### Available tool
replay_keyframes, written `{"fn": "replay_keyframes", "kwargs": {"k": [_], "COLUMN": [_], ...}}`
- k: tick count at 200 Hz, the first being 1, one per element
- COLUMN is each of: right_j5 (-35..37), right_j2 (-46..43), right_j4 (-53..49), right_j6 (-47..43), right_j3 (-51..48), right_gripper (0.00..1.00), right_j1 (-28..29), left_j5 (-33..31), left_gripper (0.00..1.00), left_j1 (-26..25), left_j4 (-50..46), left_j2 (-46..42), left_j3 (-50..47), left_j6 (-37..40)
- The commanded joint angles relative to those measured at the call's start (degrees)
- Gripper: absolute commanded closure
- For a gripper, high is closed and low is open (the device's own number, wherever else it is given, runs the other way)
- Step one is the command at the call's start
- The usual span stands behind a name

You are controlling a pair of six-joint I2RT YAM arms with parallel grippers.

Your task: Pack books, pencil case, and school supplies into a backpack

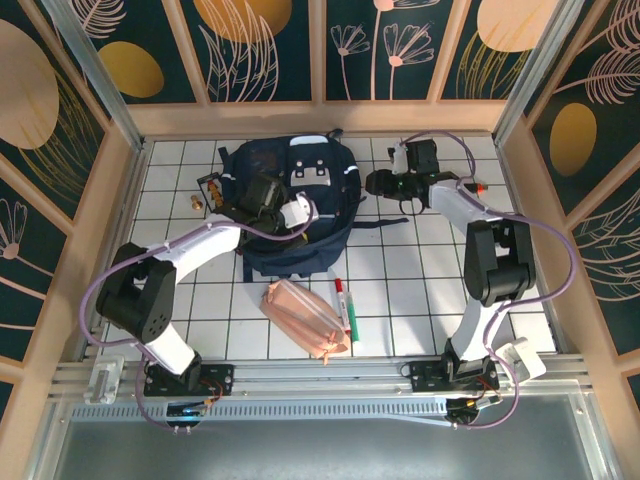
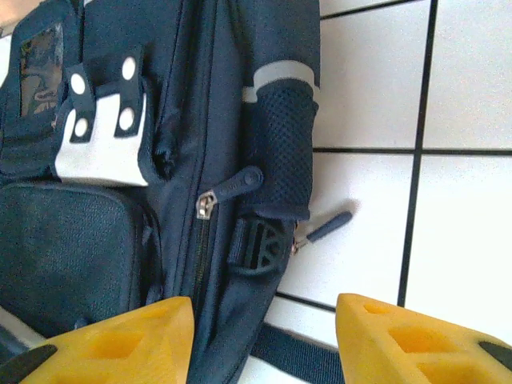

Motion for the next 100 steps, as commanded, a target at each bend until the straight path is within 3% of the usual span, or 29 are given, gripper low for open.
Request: {"fn": "replay_keyframes", "kwargs": {"k": [1,16,61,82,100], "right_j5": [1.26,2.11,1.24,1.18,1.23], "right_j2": [-2.65,-2.53,-0.69,0.13,0.14], "right_j4": [0.34,-0.07,0.70,1.81,3.38], "right_j6": [-1.94,-2.82,-2.95,-3.20,-4.40], "right_j3": [-1.17,-0.32,2.35,2.91,2.61], "right_gripper": [0.48,0.47,0.47,0.47,0.46], "right_j1": [-0.63,-0.74,-0.76,-0.72,-0.46], "left_j5": [-3.76,-6.01,-13.89,-15.52,-14.59], "left_gripper": [0.28,0.29,0.52,0.66,0.88], "left_j1": [0.09,0.09,0.12,0.10,0.16], "left_j4": [-0.99,-1.80,-0.55,-0.90,-1.19], "left_j2": [0.35,2.71,8.79,9.60,8.36], "left_j3": [-0.91,0.40,5.57,5.29,5.04], "left_j6": [7.00,6.80,4.28,8.45,10.15]}}
